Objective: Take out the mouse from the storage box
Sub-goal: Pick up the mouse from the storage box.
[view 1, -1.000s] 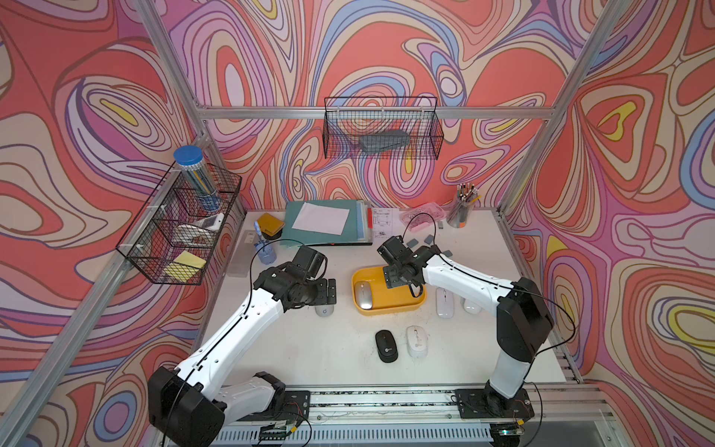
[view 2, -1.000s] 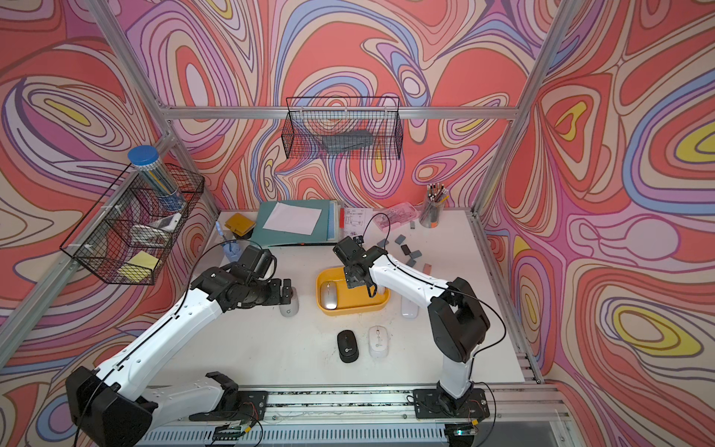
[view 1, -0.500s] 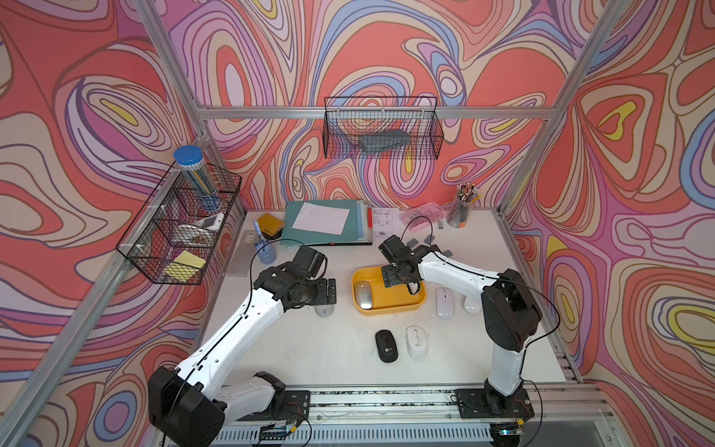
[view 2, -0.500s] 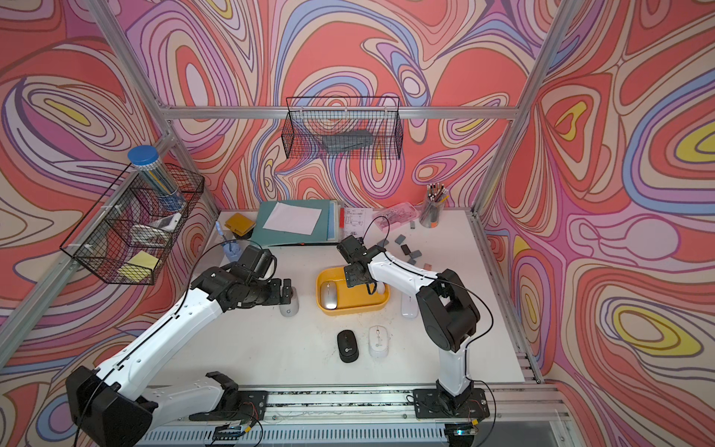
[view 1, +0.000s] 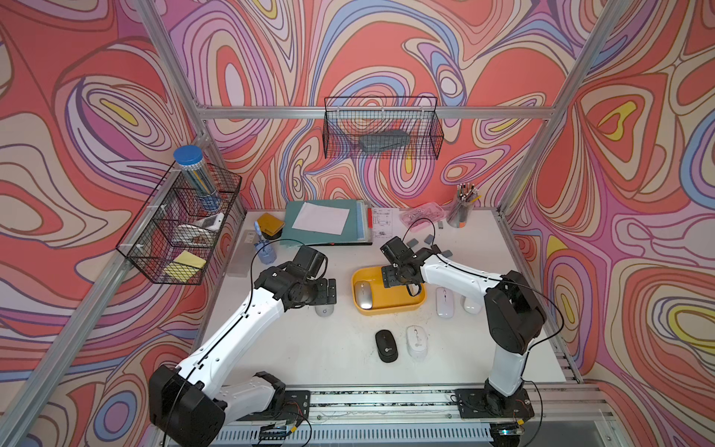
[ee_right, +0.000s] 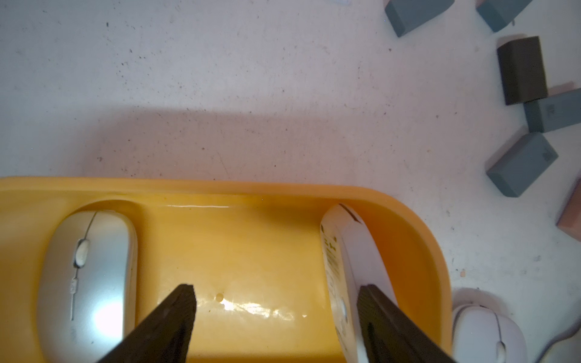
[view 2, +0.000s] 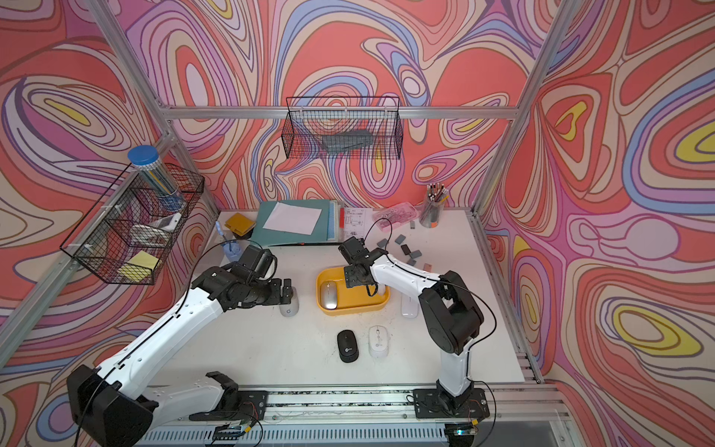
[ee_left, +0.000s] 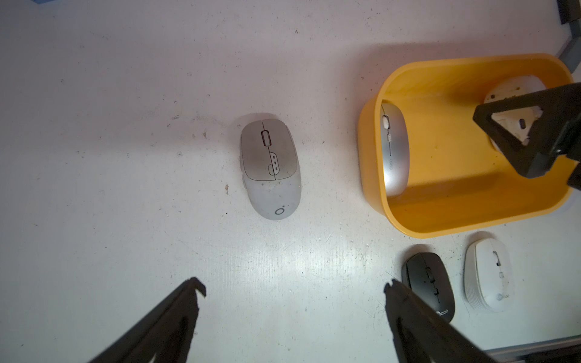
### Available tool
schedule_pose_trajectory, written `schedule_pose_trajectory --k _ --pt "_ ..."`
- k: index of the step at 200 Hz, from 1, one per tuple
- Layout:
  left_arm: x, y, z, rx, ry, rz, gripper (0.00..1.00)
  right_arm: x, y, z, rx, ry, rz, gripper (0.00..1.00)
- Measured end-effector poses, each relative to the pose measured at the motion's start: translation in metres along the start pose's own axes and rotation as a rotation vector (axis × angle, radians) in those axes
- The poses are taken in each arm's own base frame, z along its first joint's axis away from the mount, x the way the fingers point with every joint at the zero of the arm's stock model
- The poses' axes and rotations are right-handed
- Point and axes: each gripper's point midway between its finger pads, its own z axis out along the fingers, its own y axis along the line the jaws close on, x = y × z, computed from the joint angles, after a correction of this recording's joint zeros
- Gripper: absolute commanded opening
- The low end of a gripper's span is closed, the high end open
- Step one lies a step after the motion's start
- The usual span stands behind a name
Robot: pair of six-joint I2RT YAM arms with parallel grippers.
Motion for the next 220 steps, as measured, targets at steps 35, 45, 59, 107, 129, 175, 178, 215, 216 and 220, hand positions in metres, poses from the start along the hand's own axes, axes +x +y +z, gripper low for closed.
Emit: schedule_pose_trajectory --k 35,45,59,107,129,175,178,215,216,220 --pt "0.0 0.0 0.0 -0.001 -0.001 0.0 0.96 0.0 -0.007 0.0 0.041 -0.003 -0.004 0.83" --pt "0.0 0.0 0.0 -0.001 -0.001 0.0 0.96 0.0 -0.009 0.0 0.048 -0.005 -0.005 0.83" --pt "0.0 0.0 0.0 -0.001 -0.001 0.0 0.96 0.0 -0.011 0.0 0.06 -0.009 -0.003 0.83" --pt "0.0 0.0 0.0 -0.001 -0.001 0.0 0.96 0.006 -0.018 0.005 0.102 0.005 -0.01 0.83" --pt "0.0 0.0 0.0 -0.001 -0.001 0.0 0.96 0.013 -0.021 0.008 0.114 0.023 -0.014 0.83" --pt "0.0 0.0 0.0 -0.002 0.001 0.0 0.96 0.024 -0.016 0.014 0.079 0.053 -0.007 0.81" --pt "0.0 0.0 0.0 -0.002 0.001 0.0 0.96 0.024 -0.015 0.014 0.071 0.054 -0.005 0.81" --pt "0.0 0.0 0.0 -0.002 0.001 0.0 0.96 0.025 0.006 0.013 -0.006 0.054 -0.004 0.81" --pt "0.0 0.0 0.0 -0.002 0.001 0.0 0.96 0.026 0.007 0.013 -0.008 0.054 -0.004 0.81" --pt "0.0 0.0 0.0 -0.002 0.001 0.0 0.96 0.026 0.009 0.012 -0.012 0.053 -0.007 0.81"
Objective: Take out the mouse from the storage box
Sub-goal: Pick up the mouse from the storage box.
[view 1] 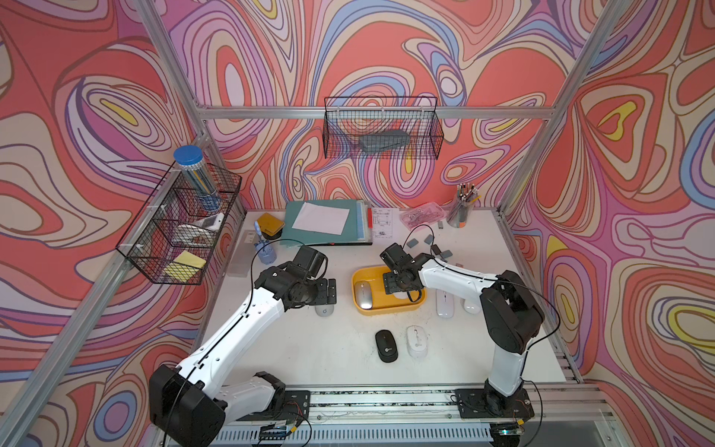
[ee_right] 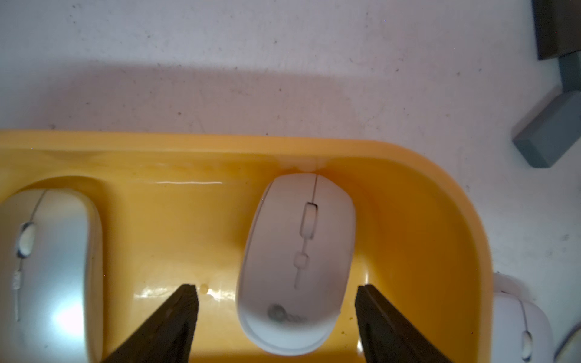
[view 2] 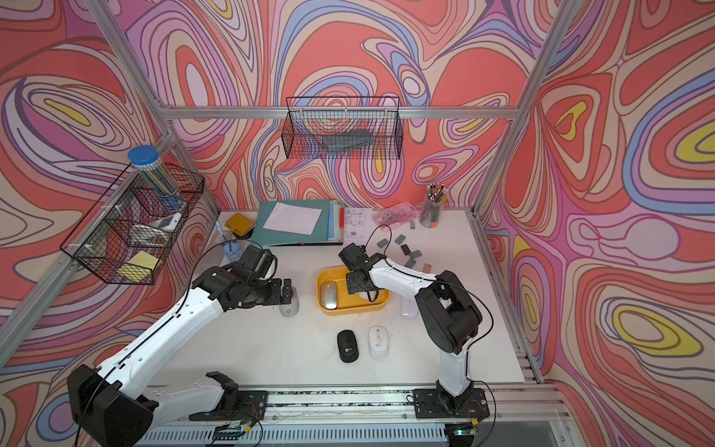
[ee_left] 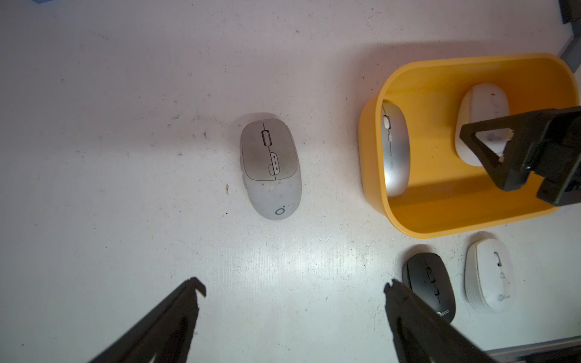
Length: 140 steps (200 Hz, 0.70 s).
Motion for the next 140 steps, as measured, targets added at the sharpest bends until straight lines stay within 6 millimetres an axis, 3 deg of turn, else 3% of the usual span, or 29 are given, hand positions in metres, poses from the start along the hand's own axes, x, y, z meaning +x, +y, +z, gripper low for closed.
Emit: schedule_pose_trajectory --k 31,67,102,128,140 --pt "0.0 0.0 0.0 0.0 0.0 0.0 0.96 -0.005 0.012 -0.007 -0.011 -0.02 -0.002 0.88" --pt "0.0 0.0 0.0 0.0 0.0 0.0 0.96 -0.01 0.006 -0.004 0.034 -0.015 0.093 0.92" --pt "0.0 -0.001 0.0 0.003 0.001 0.0 0.96 0.003 0.01 0.009 -0.005 0.015 0.285 0.92" --pt "0.0 -0.001 0.0 0.003 0.002 0.0 0.96 0.024 0.006 0.024 -0.006 0.039 0.419 0.92" --pt "0.0 -0.001 0.0 0.003 0.001 0.0 0.96 0.02 0.005 0.023 -0.006 0.016 0.47 0.93"
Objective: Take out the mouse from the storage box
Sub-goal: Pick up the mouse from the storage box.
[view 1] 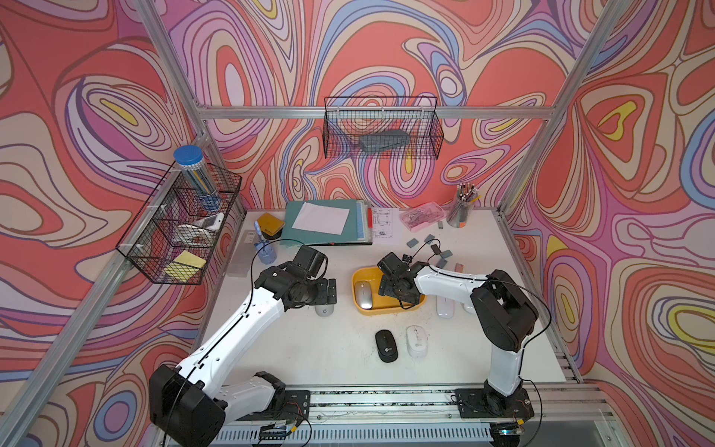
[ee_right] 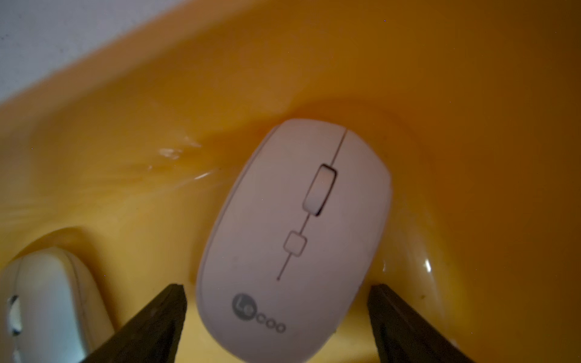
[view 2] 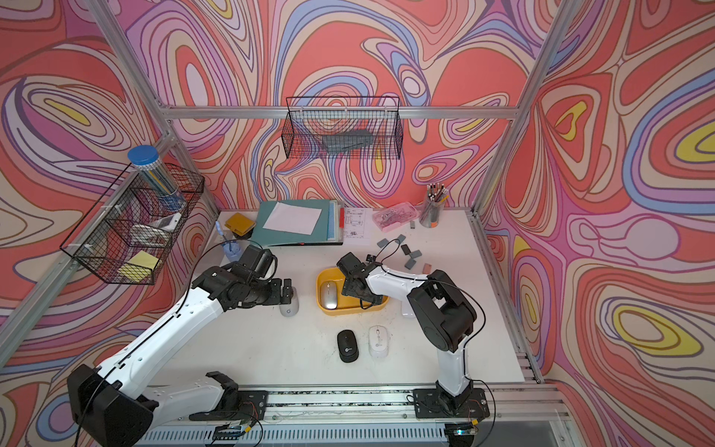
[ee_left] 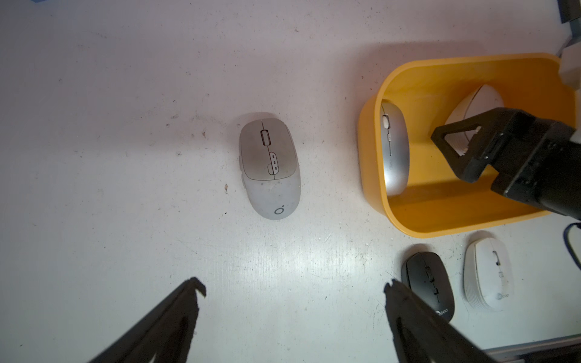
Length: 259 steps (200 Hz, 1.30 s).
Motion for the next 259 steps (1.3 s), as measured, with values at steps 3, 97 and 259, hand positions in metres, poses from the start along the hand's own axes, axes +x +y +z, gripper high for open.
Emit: schedule_pose_trajectory --k 3,97,259 --pt "0.0 0.0 0.0 0.0 0.0 0.0 0.96 -0.001 0.001 -0.001 -0.003 -0.004 0.01 0.93" --pt "0.0 0.0 0.0 0.002 -0.001 0.0 0.96 -0.02 0.011 0.005 0.036 -0.05 0.153 0.9" --pt "0.0 -0.001 0.0 0.007 0.002 0.0 0.96 -0.022 0.006 -0.012 0.006 -0.087 0.071 0.37"
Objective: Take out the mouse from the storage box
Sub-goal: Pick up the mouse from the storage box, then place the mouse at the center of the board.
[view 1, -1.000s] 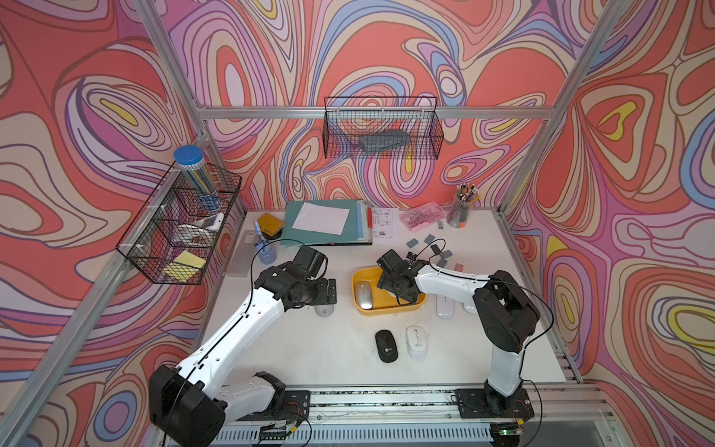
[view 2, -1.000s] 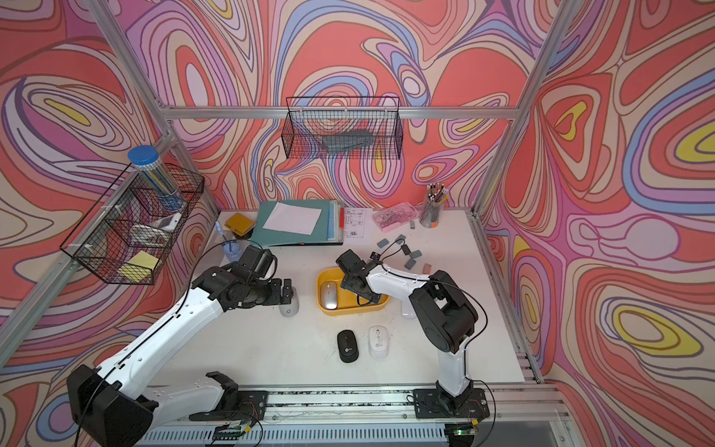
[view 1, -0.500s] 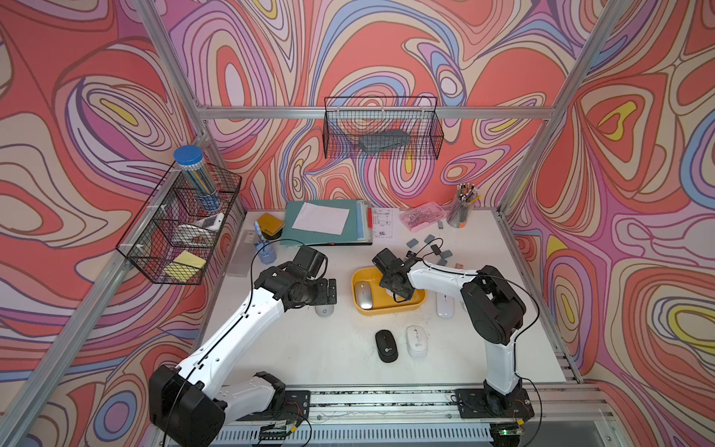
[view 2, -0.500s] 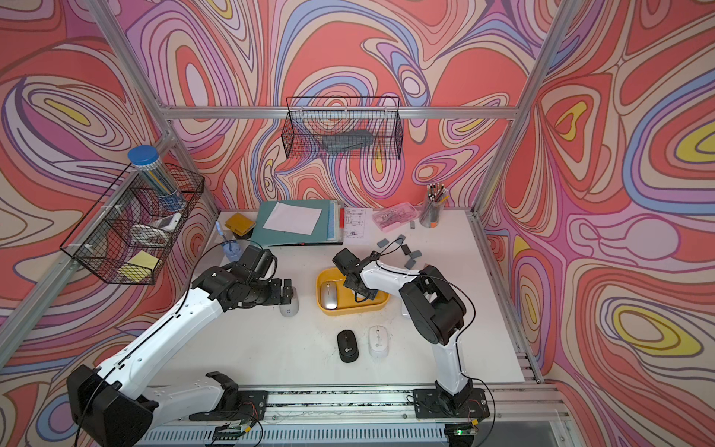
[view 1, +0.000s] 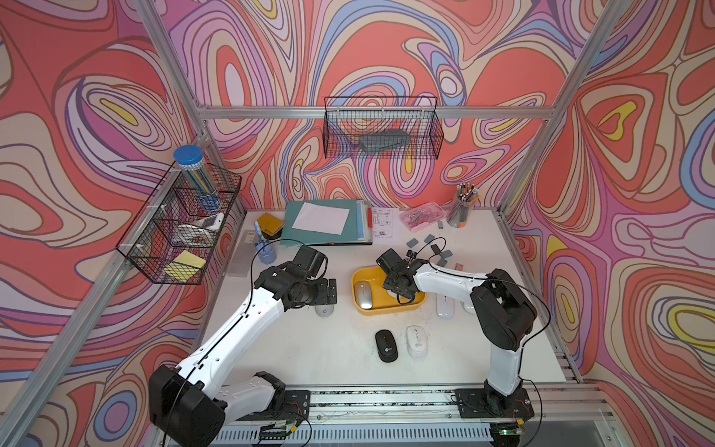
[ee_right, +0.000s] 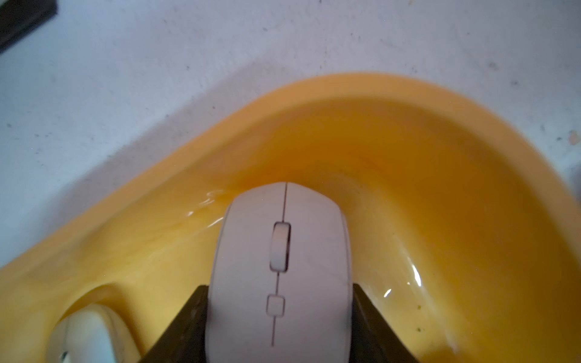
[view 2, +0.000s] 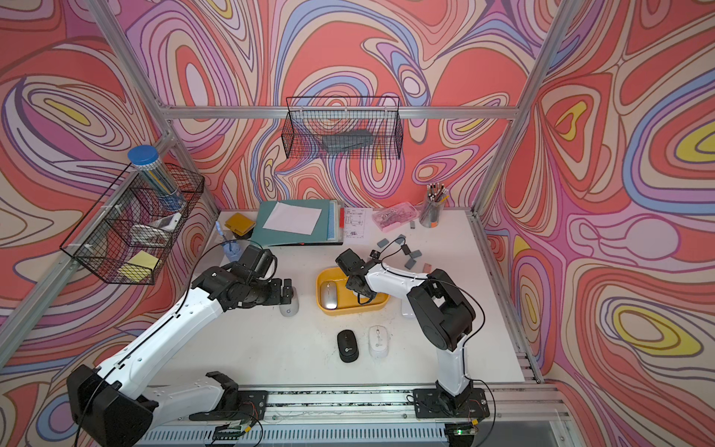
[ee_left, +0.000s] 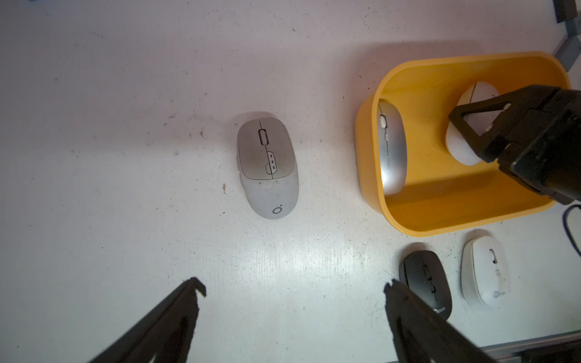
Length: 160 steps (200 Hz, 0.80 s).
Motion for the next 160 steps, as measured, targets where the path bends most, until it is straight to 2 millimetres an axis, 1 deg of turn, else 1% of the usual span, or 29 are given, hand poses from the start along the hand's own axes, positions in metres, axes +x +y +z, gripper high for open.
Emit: schedule_pose_trajectory --k 43,57,68,84,95,117,133,142,149,160 --pt "0.0 0.0 -0.001 0.001 -0.004 0.0 0.96 -0.022 0.017 -0.055 -0.09 -0.086 -0.045 0.37" --pt "-0.001 0.0 -0.003 0.005 -0.01 -0.001 0.96 -0.027 0.017 -0.069 -0.106 -0.106 -0.05 0.37" --pt "-0.001 0.0 -0.005 0.008 -0.016 -0.001 0.96 -0.03 0.013 -0.079 -0.11 -0.12 -0.049 0.37" --pt "-0.002 0.0 -0.007 0.012 -0.023 -0.002 0.96 -0.029 -0.003 -0.091 -0.098 -0.132 -0.05 0.37" --pt "-0.002 0.0 -0.008 0.014 -0.026 -0.002 0.96 -0.025 -0.02 -0.099 -0.077 -0.135 -0.051 0.37" --pt "-0.002 -0.001 -0.008 0.017 -0.028 -0.002 0.96 -0.009 -0.061 -0.113 -0.03 -0.117 -0.05 0.37" --pt "-0.002 -0.001 -0.008 0.02 -0.029 -0.002 0.96 0.004 -0.083 -0.12 -0.017 -0.094 -0.056 0.38" --pt "-0.002 -0.001 -0.009 0.02 -0.03 -0.002 0.96 0.012 -0.09 -0.122 -0.019 -0.079 -0.066 0.38" --pt "-0.002 -0.001 -0.009 0.021 -0.031 -0.003 0.96 0.018 -0.091 -0.123 -0.024 -0.068 -0.082 0.38" --pt "-0.003 -0.001 -0.01 0.022 -0.034 -0.003 0.96 0.033 -0.083 -0.125 -0.045 -0.042 -0.13 0.38"
